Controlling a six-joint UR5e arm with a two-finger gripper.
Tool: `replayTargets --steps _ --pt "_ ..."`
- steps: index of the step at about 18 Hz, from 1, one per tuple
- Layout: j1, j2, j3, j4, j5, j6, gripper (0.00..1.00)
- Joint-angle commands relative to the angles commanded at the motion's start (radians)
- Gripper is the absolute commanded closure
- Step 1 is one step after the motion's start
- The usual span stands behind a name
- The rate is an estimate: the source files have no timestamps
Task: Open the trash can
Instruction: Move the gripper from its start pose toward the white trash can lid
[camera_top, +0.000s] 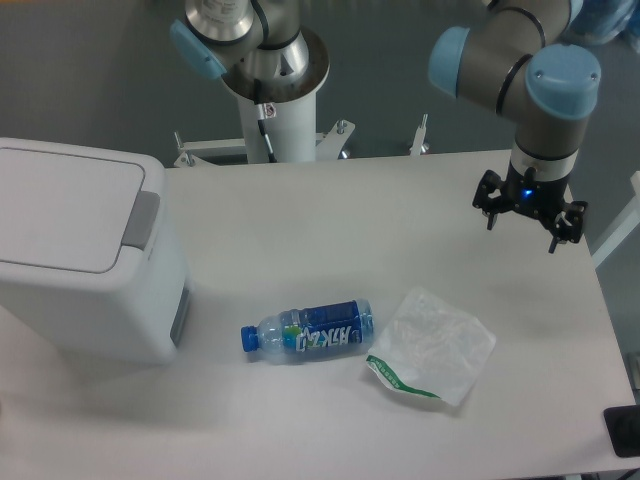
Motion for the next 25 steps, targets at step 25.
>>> replayTargets --steps 25 --pt "-0.124 0.014 0.044 -0.123 -0.078 -0.312 0.0"
